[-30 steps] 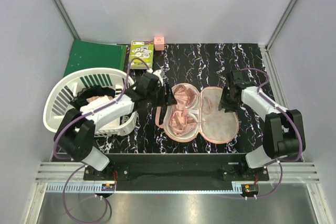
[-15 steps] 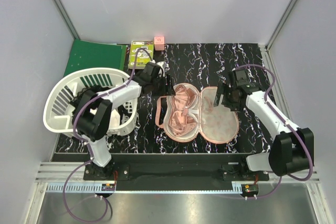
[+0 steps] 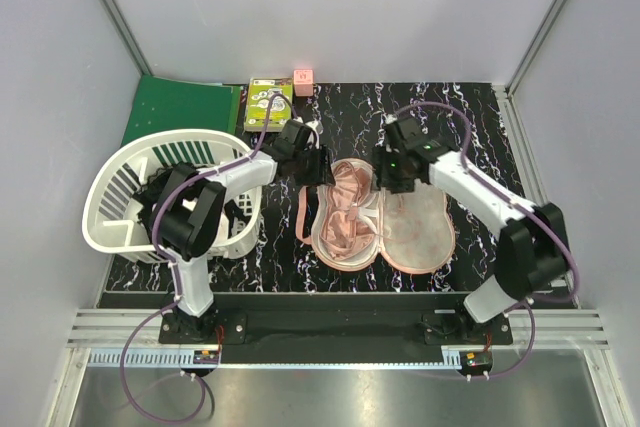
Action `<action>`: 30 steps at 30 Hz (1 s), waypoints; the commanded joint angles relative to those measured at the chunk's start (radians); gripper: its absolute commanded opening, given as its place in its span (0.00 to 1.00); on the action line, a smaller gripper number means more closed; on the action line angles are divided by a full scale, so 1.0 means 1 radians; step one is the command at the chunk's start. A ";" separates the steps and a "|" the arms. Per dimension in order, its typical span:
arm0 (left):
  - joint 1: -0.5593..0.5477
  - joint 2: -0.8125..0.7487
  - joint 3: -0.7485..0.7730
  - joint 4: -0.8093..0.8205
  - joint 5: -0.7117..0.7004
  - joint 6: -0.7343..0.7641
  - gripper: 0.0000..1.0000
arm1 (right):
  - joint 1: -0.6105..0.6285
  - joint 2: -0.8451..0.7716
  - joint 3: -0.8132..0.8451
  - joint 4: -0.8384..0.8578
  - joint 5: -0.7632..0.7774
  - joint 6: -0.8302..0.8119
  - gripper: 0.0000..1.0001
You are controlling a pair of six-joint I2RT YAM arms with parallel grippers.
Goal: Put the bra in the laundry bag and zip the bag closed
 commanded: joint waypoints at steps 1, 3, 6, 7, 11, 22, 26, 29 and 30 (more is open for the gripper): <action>0.001 0.018 0.021 0.036 0.021 -0.009 0.49 | 0.077 0.139 0.118 0.081 -0.027 -0.001 0.56; 0.001 0.021 0.017 0.034 0.016 -0.009 0.45 | 0.077 0.188 0.138 0.077 -0.008 0.014 0.52; 0.002 0.024 0.017 0.028 0.016 -0.003 0.42 | 0.077 0.189 0.107 0.078 0.013 0.045 0.52; 0.002 0.026 0.017 0.022 0.012 -0.002 0.41 | 0.077 0.184 0.093 0.084 0.013 0.057 0.53; 0.002 0.041 0.018 0.013 0.018 -0.006 0.34 | 0.076 0.161 0.030 0.115 0.040 0.072 0.57; 0.002 0.026 -0.039 0.033 0.039 -0.039 0.11 | 0.027 0.254 0.050 0.176 0.039 0.054 0.53; 0.001 0.000 -0.069 0.039 0.036 -0.038 0.06 | -0.004 0.268 0.047 0.190 0.029 0.039 0.47; 0.001 -0.008 -0.079 0.042 0.039 -0.040 0.04 | -0.012 0.255 0.032 0.187 0.022 0.031 0.40; 0.001 -0.011 -0.080 0.042 0.041 -0.040 0.04 | -0.012 0.245 0.023 0.189 0.022 0.034 0.39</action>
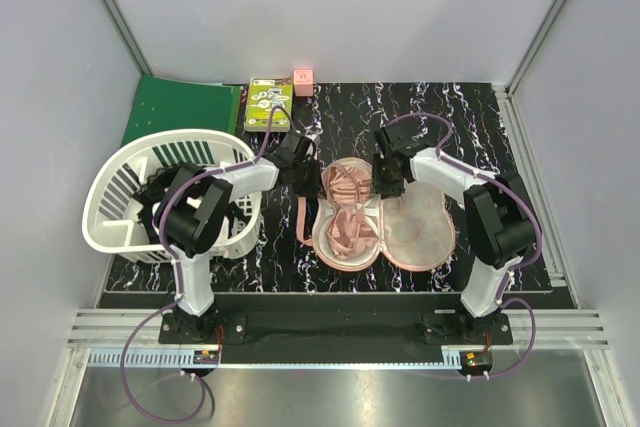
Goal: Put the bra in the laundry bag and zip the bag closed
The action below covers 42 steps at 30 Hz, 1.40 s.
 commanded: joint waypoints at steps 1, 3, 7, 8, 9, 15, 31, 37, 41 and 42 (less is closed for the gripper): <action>0.001 -0.057 -0.019 0.023 0.019 -0.001 0.04 | -0.012 -0.041 -0.002 0.032 0.014 -0.009 0.38; 0.001 -0.068 -0.018 0.024 0.021 0.001 0.06 | -0.011 -0.062 -0.028 0.031 -0.028 0.002 0.37; -0.001 -0.109 -0.022 0.017 0.012 0.005 0.22 | -0.011 -0.152 -0.092 0.034 -0.106 0.024 0.45; -0.001 -0.123 -0.025 0.014 0.009 0.007 0.24 | -0.011 -0.167 -0.101 0.032 -0.114 0.024 0.45; -0.001 -0.134 -0.031 0.010 -0.001 0.010 0.26 | -0.011 -0.183 -0.109 0.032 -0.121 0.022 0.47; -0.002 -0.195 -0.050 -0.004 0.004 0.007 0.36 | -0.011 -0.207 -0.115 0.041 -0.135 0.010 0.57; -0.074 -0.166 -0.116 0.053 0.051 -0.042 0.36 | -0.011 -0.058 -0.017 0.093 -0.129 0.042 0.45; -0.108 -0.141 -0.136 0.077 0.064 -0.053 0.23 | -0.018 -0.036 -0.005 0.093 -0.141 0.010 0.30; -0.123 -0.149 -0.159 0.089 0.070 -0.062 0.11 | -0.029 -0.030 0.004 0.092 -0.147 -0.004 0.20; -0.128 -0.157 -0.171 0.092 0.070 -0.067 0.10 | -0.032 -0.030 0.007 0.090 -0.146 -0.009 0.20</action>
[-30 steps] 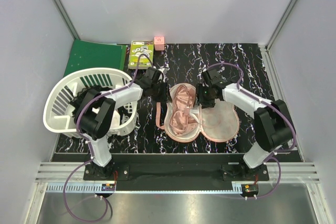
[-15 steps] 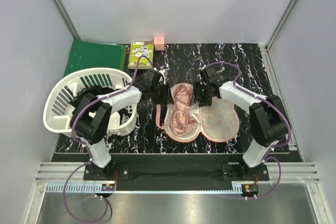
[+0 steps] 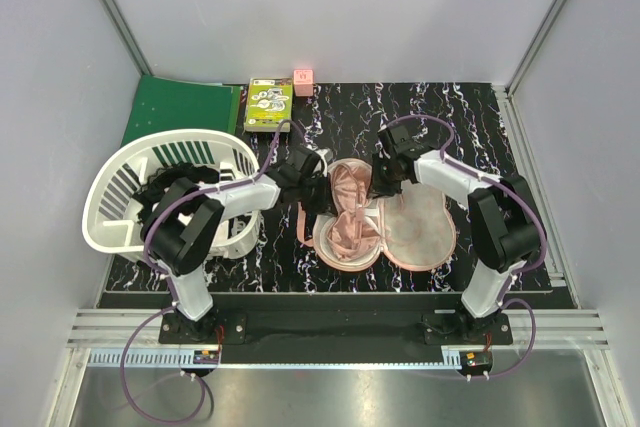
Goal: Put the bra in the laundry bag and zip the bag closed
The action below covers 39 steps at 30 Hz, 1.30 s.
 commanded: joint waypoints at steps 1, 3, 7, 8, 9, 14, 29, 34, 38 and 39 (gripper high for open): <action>-0.023 -0.028 -0.037 0.058 0.027 -0.016 0.09 | -0.026 0.005 0.049 0.018 -0.008 -0.037 0.20; -0.030 -0.047 -0.047 0.058 0.021 -0.022 0.09 | -0.030 0.003 0.051 0.010 -0.016 -0.040 0.19; -0.031 -0.087 -0.054 0.031 -0.020 -0.011 0.09 | -0.034 -0.002 0.036 -0.005 -0.054 -0.054 0.31; -0.031 -0.100 -0.048 0.018 -0.031 -0.005 0.15 | -0.034 -0.009 0.031 -0.014 -0.074 -0.054 0.35; -0.031 -0.106 -0.041 0.003 -0.042 0.008 0.17 | -0.034 -0.021 0.014 -0.019 -0.085 -0.054 0.41; -0.033 -0.166 -0.034 -0.051 -0.091 0.030 0.42 | -0.034 -0.145 -0.055 -0.048 -0.111 -0.028 0.66; -0.171 -0.369 -0.099 -0.035 -0.051 -0.022 0.56 | -0.214 -0.554 -0.300 -0.194 0.002 0.118 1.00; -0.215 -0.364 -0.068 -0.020 -0.054 -0.044 0.54 | -0.434 -0.647 -0.403 -0.195 0.064 0.168 1.00; -0.217 -0.418 -0.105 -0.003 -0.060 -0.067 0.51 | -0.639 -0.681 -0.493 -0.194 0.079 0.203 1.00; -0.217 -0.432 -0.117 0.006 -0.063 -0.071 0.51 | -0.647 -0.684 -0.509 -0.186 0.076 0.213 1.00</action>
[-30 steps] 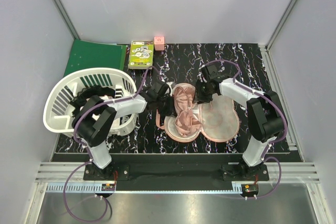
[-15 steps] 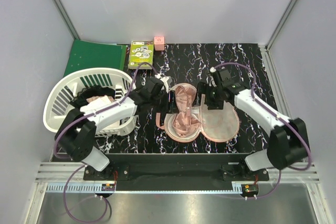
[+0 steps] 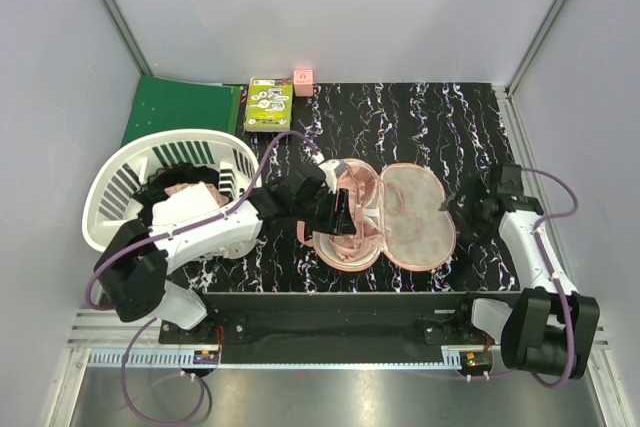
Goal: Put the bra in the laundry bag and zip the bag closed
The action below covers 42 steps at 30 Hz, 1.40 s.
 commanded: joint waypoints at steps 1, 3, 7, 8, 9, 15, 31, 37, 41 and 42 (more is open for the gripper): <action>-0.001 -0.104 -0.020 0.072 -0.006 -0.039 0.51 | -0.089 -0.038 -0.080 -0.004 0.025 0.077 0.99; -0.001 -0.139 -0.048 0.082 -0.003 -0.039 0.51 | -0.089 -0.039 -0.100 0.017 0.002 0.110 0.96; -0.001 -0.175 -0.063 0.083 0.002 -0.027 0.51 | -0.089 -0.027 -0.169 0.079 -0.004 0.121 0.80; -0.001 -0.181 -0.065 0.083 0.006 -0.027 0.51 | -0.089 -0.026 -0.185 0.103 -0.002 0.123 0.77; -0.001 -0.188 -0.065 0.085 0.010 -0.025 0.51 | -0.089 -0.026 -0.199 0.121 -0.001 0.123 0.72; -0.001 -0.211 -0.066 0.082 0.007 -0.021 0.51 | -0.086 0.009 -0.203 0.154 0.025 0.129 0.59; -0.002 -0.075 0.128 0.036 0.066 -0.065 0.51 | -0.051 -0.093 -0.145 0.070 0.108 0.094 0.07; -0.017 0.089 0.298 0.036 0.066 -0.206 0.60 | 0.115 -0.251 -0.076 0.019 0.093 0.074 0.04; -0.027 0.178 0.386 0.042 0.057 -0.309 0.70 | 0.212 -0.225 -0.010 0.014 0.059 0.026 0.03; -0.027 0.193 0.404 0.037 0.053 -0.358 0.71 | 0.225 -0.216 0.007 0.017 0.036 0.017 0.03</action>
